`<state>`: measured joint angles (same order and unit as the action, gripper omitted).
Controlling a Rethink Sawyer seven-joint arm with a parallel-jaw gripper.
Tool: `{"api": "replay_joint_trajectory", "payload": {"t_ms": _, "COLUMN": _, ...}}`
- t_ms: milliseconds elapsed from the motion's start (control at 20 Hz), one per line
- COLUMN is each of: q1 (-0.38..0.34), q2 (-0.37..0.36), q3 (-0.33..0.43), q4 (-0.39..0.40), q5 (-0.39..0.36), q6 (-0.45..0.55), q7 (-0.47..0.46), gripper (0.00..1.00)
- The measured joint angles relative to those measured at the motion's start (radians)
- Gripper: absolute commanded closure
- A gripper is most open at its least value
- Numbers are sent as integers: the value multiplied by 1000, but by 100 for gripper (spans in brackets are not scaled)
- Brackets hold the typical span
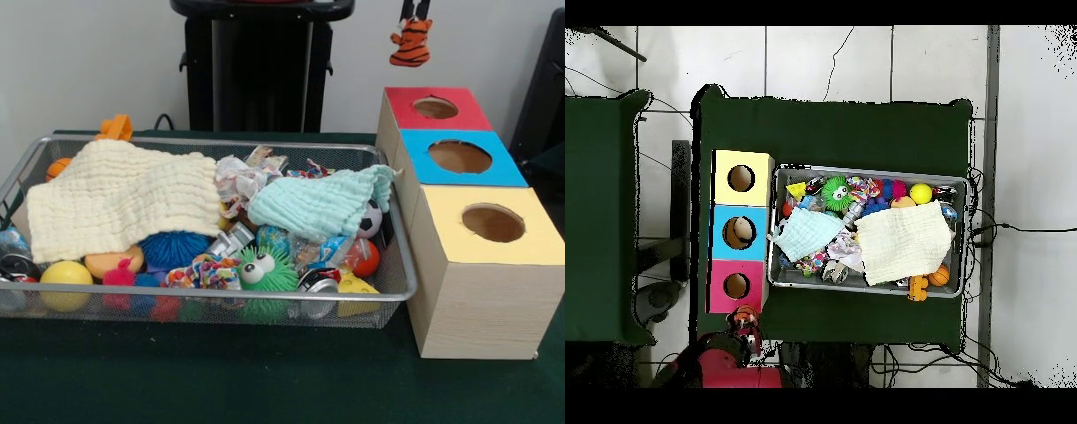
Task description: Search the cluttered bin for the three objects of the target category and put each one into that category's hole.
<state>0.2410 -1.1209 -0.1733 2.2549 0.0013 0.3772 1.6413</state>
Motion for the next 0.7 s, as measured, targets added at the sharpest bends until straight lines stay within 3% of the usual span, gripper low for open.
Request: {"api": "replay_joint_trajectory", "payload": {"t_ms": 700, "q1": 70, "q2": 35, "q3": -43, "q4": -56, "q5": 18, "q6": 0, "q7": 27, "gripper": 100}}
